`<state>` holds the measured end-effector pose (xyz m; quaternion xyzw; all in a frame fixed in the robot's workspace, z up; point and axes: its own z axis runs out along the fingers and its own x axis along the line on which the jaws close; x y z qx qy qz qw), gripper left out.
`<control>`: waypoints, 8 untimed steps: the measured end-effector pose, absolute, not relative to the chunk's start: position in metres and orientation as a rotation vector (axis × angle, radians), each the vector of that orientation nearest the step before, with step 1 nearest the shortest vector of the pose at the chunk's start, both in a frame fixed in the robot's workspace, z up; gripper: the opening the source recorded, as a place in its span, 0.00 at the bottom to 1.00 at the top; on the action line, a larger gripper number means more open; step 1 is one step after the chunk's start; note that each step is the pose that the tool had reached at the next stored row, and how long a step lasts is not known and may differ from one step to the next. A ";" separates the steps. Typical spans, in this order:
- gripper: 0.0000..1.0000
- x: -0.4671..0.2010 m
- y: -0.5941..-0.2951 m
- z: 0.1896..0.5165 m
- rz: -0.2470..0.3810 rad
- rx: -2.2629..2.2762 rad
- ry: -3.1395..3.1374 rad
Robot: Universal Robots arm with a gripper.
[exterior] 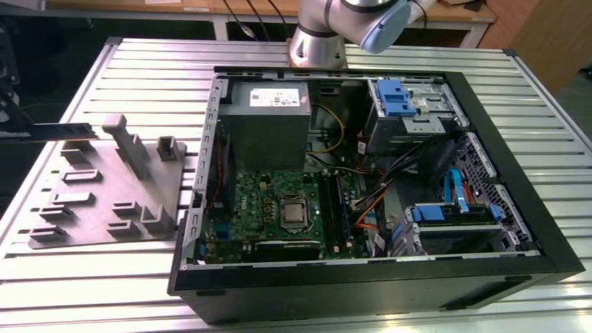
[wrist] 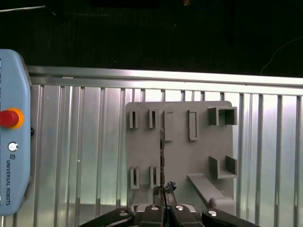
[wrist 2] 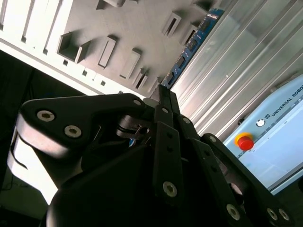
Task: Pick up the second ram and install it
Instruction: 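Pick up the second ram and move it above second insertion slot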
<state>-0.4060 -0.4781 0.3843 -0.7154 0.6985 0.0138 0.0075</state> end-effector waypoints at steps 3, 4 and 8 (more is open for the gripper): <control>0.11 -0.400 -0.478 0.384 0.043 -2.237 2.184; 0.11 -0.397 -0.478 0.384 0.043 -2.237 2.184; 0.11 -0.389 -0.478 0.384 0.043 -2.237 2.184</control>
